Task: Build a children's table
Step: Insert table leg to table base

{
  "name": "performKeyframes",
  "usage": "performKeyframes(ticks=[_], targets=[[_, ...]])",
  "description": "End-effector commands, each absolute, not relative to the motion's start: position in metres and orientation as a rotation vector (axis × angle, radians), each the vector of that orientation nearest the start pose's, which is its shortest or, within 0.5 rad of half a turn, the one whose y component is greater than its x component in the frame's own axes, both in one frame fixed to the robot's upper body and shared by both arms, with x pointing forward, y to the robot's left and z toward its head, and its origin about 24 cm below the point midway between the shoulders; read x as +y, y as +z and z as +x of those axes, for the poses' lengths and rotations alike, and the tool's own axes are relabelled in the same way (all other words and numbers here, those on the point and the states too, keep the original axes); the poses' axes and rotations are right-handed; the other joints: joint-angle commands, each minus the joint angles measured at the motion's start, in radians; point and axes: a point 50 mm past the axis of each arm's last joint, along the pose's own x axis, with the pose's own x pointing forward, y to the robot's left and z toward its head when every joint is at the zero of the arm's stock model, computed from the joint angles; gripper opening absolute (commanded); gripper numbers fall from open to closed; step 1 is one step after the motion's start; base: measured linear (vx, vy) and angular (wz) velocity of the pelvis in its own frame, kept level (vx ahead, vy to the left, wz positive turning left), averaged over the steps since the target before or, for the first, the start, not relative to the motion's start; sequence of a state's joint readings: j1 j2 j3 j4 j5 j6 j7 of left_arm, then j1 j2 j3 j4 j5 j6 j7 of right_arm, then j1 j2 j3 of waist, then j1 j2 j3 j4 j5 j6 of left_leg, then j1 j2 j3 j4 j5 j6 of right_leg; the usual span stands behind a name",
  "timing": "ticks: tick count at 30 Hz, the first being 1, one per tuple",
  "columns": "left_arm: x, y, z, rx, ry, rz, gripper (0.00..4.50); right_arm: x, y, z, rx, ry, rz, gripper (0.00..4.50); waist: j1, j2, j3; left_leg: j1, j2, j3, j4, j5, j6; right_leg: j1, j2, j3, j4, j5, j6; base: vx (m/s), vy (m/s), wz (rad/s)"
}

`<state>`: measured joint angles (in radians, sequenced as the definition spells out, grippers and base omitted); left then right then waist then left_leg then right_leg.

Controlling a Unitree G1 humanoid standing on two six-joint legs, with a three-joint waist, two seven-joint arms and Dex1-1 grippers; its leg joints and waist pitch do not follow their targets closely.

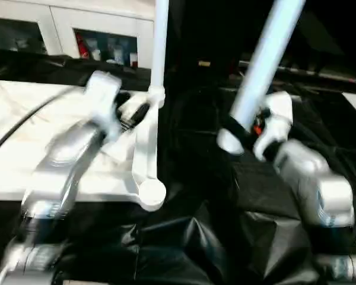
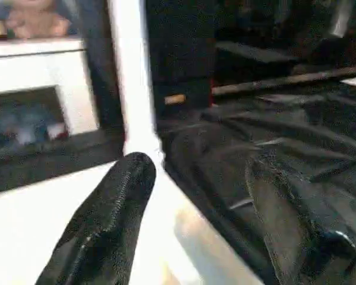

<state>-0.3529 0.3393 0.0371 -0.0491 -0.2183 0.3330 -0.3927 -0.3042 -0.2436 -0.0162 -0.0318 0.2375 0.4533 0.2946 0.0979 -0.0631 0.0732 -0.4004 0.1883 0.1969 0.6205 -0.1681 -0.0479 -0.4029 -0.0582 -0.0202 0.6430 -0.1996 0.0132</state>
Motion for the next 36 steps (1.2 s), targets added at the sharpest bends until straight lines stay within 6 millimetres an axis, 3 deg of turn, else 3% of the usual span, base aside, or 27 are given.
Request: performKeyframes(ticks=[1, 6, 9, 11, 14, 15, 16, 17, 18, 19, 20, 21, 22, 23, 24, 25, 26, 27, 28, 29, 30, 31, 32, 33, 34, 35, 36], targets=[[0.172, 0.129, 0.306, -0.094, -0.352, 0.138, 2.96, -0.164, 0.099, 0.300, 0.064, 0.317, -0.058, 1.91, -0.009, 0.027, -0.077, 0.037, 0.039, -0.027, -0.087, -0.273, -0.101, 0.031, -0.062, 0.034, -0.081, -0.157, -0.141, 0.000, 0.000, 0.00], [0.168, 0.105, 0.299, -0.065, -0.247, 0.097, 2.96, -0.162, 0.093, 0.295, 0.051, 0.299, 0.029, 1.91, -0.004, 0.011, -0.070, 0.018, 0.035, -0.023, -0.070, -0.292, -0.002, 0.042, -0.119, 0.065, -0.119, -0.378, -0.116, 0.000, 0.000, 0.00], [0.167, 0.100, 0.293, -0.051, -0.232, 0.127, 2.96, -0.155, 0.088, 0.292, 0.060, 0.318, 0.035, 1.91, 0.020, -0.012, -0.072, -0.018, 0.037, -0.052, 0.009, -0.182, 0.094, 0.069, -0.231, 0.132, -0.165, -0.531, -0.080, -0.006, 0.026, -0.04], [0.166, 0.100, 0.293, -0.052, -0.236, 0.127, 2.96, -0.154, 0.086, 0.291, 0.062, 0.322, 0.038, 1.91, 0.029, 0.002, -0.069, -0.020, 0.045, -0.072, 0.020, -0.168, 0.104, 0.062, -0.249, 0.138, -0.172, -0.586, -0.084, -0.017, 0.102, -0.12], [0.164, 0.098, 0.292, -0.058, -0.243, 0.123, 2.96, -0.153, 0.084, 0.290, 0.059, 0.317, 0.042, 1.91, -0.009, 0.028, -0.079, 0.047, 0.023, -0.037, -0.080, -0.190, 0.191, 0.022, -0.089, 0.029, -0.117, -0.368, -0.110, -0.017, 0.180, -0.04], [0.163, 0.098, 0.293, -0.061, -0.241, 0.123, 2.96, -0.155, 0.083, 0.290, 0.060, 0.307, 0.048, 1.91, -0.039, 0.047, -0.077, 0.081, 0.014, -0.031, -0.112, -0.220, 0.230, -0.005, -0.025, -0.031, -0.072, -0.276, -0.098, -0.042, 0.218, 0.09], [0.163, 0.098, 0.293, -0.062, -0.240, 0.121, 2.96, -0.156, 0.083, 0.290, 0.061, 0.297, 0.061, 1.91, -0.062, 0.045, -0.072, 0.085, 0.015, -0.011, -0.147, -0.280, 0.226, -0.024, 0.011, -0.079, -0.007, -0.207, -0.082, -0.042, 0.218, 0.09], [0.162, 0.099, 0.293, -0.066, -0.239, 0.123, 2.96, -0.157, 0.084, 0.291, 0.059, 0.287, 0.079, 1.91, -0.070, 0.043, -0.068, 0.069, 0.029, 0.003, -0.179, -0.366, 0.184, -0.012, 0.004, -0.111, 0.042, -0.156, -0.052, -0.056, 0.193, 0.17], [0.161, 0.099, 0.293, -0.069, -0.239, 0.124, 2.96, -0.157, 0.084, 0.291, 0.058, 0.284, 0.087, 1.91, -0.073, 0.037, -0.064, 0.061, 0.038, 0.010, -0.192, -0.422, 0.152, -0.003, -0.008, -0.117, 0.049, -0.151, -0.042, -0.079, 0.138, 0.09], [0.159, 0.100, 0.293, -0.071, -0.244, 0.126, 2.96, -0.157, 0.083, 0.291, 0.060, 0.286, 0.083, 1.91, -0.071, 0.022, -0.064, 0.063, 0.043, 0.026, -0.199, -0.507, 0.065, 0.009, -0.055, -0.099, 0.014, -0.180, -0.044, -0.079, 0.138, 0.09], [0.159, 0.100, 0.293, -0.071, -0.244, 0.126, 2.96, -0.157, 0.083, 0.291, 0.060, 0.286, 0.083, 1.91, -0.061, -0.007, -0.068, 0.058, 0.028, 0.043, -0.162, -0.527, 0.016, -0.002, -0.115, -0.050, -0.059, -0.278, -0.052, -0.094, 0.108, 0.21], [0.157, 0.100, 0.294, -0.070, -0.248, 0.128, 2.96, -0.157, 0.080, 0.291, 0.064, 0.290, 0.074, 1.91, -0.014, -0.029, -0.076, 0.034, -0.008, -0.043, 0.124, -0.392, 0.022, 0.000, -0.352, 0.139, -0.218, -0.572, -0.061, -0.042, 0.146, -0.02], [0.157, 0.100, 0.293, -0.070, -0.249, 0.129, 2.96, -0.157, 0.080, 0.291, 0.064, 0.290, 0.074, 1.91, -0.040, -0.005, -0.074, -0.084, -0.045, -0.169, 0.215, -0.186, -0.014, 0.079, -0.369, 0.123, -0.182, -0.643, -0.060, -0.042, 0.146, -0.02], [0.156, 0.100, 0.293, -0.067, -0.254, 0.136, 2.96, -0.156, 0.080, 0.291, 0.066, 0.290, 0.077, 1.91, -0.040, -0.005, -0.074, -0.084, -0.045, -0.169, 0.215, -0.186, -0.014, 0.079, -0.369, 0.123, -0.182, -0.643, -0.060, -0.022, 0.232, -0.43], [0.154, 0.100, 0.291, -0.065, -0.263, 0.142, 2.96, -0.155, 0.078, 0.291, 0.066, 0.295, 0.083, 1.91, -0.030, 0.004, -0.063, -0.044, -0.019, -0.171, 0.146, -0.216, -0.060, 0.076, -0.298, 0.042, -0.171, -0.616, -0.163, -0.074, 0.272, -0.23], [0.154, 0.100, 0.291, -0.065, -0.263, 0.141, 2.96, -0.155, 0.078, 0.291, 0.066, 0.296, 0.083, 1.91, -0.038, 0.016, -0.065, 0.000, -0.022, -0.146, 0.043, -0.193, 0.015, 0.071, -0.211, -0.013, -0.159, -0.582, -0.201, -0.074, 0.272, -0.23], [0.155, 0.100, 0.290, -0.062, -0.262, 0.146, 2.96, -0.154, 0.077, 0.291, 0.069, 0.299, 0.079, 1.91, -0.050, 0.058, -0.070, 0.022, -0.022, -0.150, -0.022, -0.200, 0.071, 0.048, -0.119, -0.044, -0.099, -0.515, -0.183, -0.092, 0.251, 0.15], [0.157, 0.099, 0.290, -0.058, -0.255, 0.150, 2.96, -0.153, 0.076, 0.291, 0.071, 0.303, 0.076, 1.91, -0.117, 0.075, -0.072, 0.076, -0.012, -0.145, -0.092, -0.288, 0.183, -0.015, -0.002, -0.097, 0.027, -0.322, -0.118, -0.095, 0.271, 0.09], [0.160, 0.098, 0.291, -0.050, -0.235, 0.152, 2.96, -0.152, 0.076, 0.291, 0.070, 0.306, 0.079, 1.91, -0.126, 0.081, -0.070, 0.076, 0.001, -0.153, -0.111, -0.307, 0.250, -0.016, 0.003, -0.111, 0.096, -0.192, -0.088, -0.095, 0.271, 0.09], [0.161, 0.099, 0.291, -0.053, -0.219, 0.165, 2.96, -0.152, 0.076, 0.291, 0.069, 0.306, 0.082, 1.91, -0.115, 0.090, -0.061, 0.080, 0.025, -0.147, -0.118, -0.336, 0.267, -0.026, -0.011, -0.106, 0.083, -0.128, -0.100, -0.104, 0.246, -0.01], [0.162, 0.099, 0.292, -0.056, -0.208, 0.176, 2.96, -0.152, 0.077, 0.291, 0.068, 0.307, 0.084, 1.91, -0.121, 0.070, -0.064, 0.081, 0.041, -0.155, -0.117, -0.352, 0.262, -0.011, -0.026, -0.096, 0.060, -0.097, -0.110, -0.101, 0.161, -0.01], [0.162, 0.100, 0.293, -0.053, -0.206, 0.183, 2.96, -0.152, 0.077, 0.291, 0.066, 0.306, 0.084, 1.91, -0.103, 0.050, -0.068, 0.076, 0.056, -0.166, -0.120, -0.417, 0.186, 0.017, -0.072, -0.056, 0.015, -0.083, -0.128, -0.101, 0.161, -0.01], [0.161, 0.100, 0.294, -0.051, -0.206, 0.187, 2.96, -0.152, 0.078, 0.291, 0.066, 0.305, 0.083, 1.91, -0.076, 0.049, -0.055, 0.053, 0.052, -0.147, -0.089, -0.586, -0.009, 0.024, -0.143, 0.004, -0.058, -0.225, -0.200, -0.113, 0.143, 0.07], [0.161, 0.100, 0.295, -0.047, -0.195, 0.186, 2.96, -0.153, 0.079, 0.291, 0.064, 0.305, 0.082, 1.91, -0.083, 0.040, -0.058, 0.060, 0.048, -0.149, -0.080, -0.648, -0.076, 0.022, -0.133, 0.007, -0.066, -0.297, -0.203, -0.117, 0.138, 0.16], [0.159, 0.100, 0.296, -0.049, -0.191, 0.172, 2.96, -0.153, 0.080, 0.291, 0.062, 0.305, 0.080, 1.91, -0.098, 0.061, -0.059, 0.078, 0.087, -0.186, -0.105, -0.768, -0.167, 0.025, -0.081, -0.023, -0.058, -0.340, -0.155, -0.117, 0.138, 0.16], [0.159, 0.100, 0.296, -0.049, -0.191, 0.172, 2.96, -0.153, 0.080, 0.291, 0.062, 0.305, 0.080, 1.91, -0.107, 0.077, -0.054, 0.070, 0.127, -0.214, -0.147, -0.817, -0.193, 0.030, -0.058, -0.037, -0.032, -0.306, -0.100, -0.108, 0.106, 0.05], [0.158, 0.100, 0.297, -0.049, -0.190, 0.162, 2.96, -0.154, 0.080, 0.291, 0.061, 0.305, 0.078, 1.91, -0.101, 0.095, -0.054, 0.037, 0.167, -0.222, -0.217, -0.867, -0.200, 0.042, -0.026, -0.055, 0.076, -0.187, -0.029, -0.103, 0.045, 0.12]])
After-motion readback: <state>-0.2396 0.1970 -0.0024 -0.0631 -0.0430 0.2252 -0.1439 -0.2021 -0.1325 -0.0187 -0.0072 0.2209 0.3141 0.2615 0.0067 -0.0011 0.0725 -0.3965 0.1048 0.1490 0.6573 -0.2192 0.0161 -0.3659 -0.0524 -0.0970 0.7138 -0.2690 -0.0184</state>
